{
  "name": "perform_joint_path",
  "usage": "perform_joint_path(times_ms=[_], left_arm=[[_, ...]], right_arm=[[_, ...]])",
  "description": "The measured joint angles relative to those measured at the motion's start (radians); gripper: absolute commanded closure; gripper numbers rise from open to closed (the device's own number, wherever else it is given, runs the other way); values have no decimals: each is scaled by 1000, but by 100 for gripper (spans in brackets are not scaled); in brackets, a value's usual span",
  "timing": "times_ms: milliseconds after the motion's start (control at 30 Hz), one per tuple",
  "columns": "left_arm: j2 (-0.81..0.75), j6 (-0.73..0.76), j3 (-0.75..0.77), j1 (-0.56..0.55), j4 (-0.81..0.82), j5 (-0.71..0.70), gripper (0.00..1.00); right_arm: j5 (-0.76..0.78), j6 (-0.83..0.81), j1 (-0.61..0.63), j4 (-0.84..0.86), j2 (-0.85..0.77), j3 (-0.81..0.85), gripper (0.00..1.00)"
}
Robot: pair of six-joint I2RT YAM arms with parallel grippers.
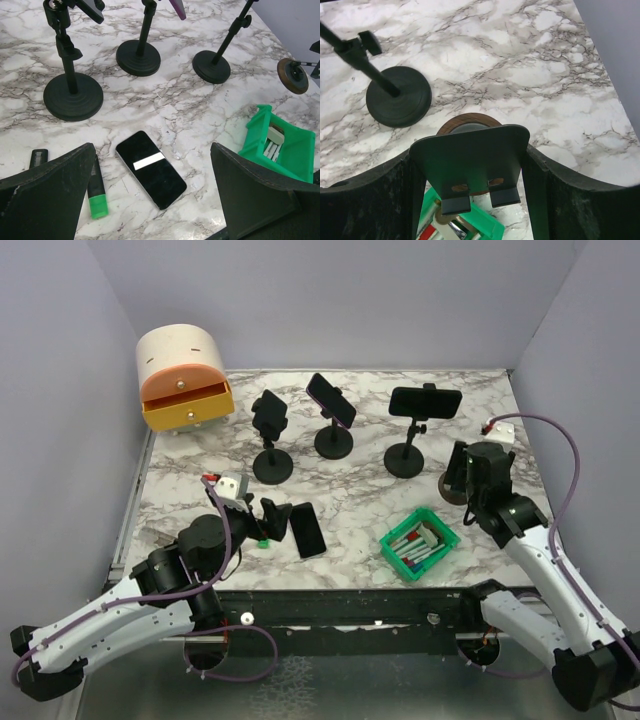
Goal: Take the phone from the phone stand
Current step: Place the phone stand at the center of the board.
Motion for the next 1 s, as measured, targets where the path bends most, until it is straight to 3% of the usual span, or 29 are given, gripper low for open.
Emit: perform_joint_path(times_ms=[200, 433, 733, 1000], left_arm=[[-4, -3, 0, 0, 0, 18, 2], [-23, -7, 0, 0, 0, 43, 2], [-47, -6, 0, 0, 0, 54, 2], [-34, -2, 0, 7, 0, 53, 2]], right_arm=[[-77, 52, -165, 102, 57, -23, 68], [-86, 84, -275, 237, 316, 55, 68], [-109, 61, -417, 402, 724, 338, 68], [-135, 34, -462, 409, 1037, 594, 66]])
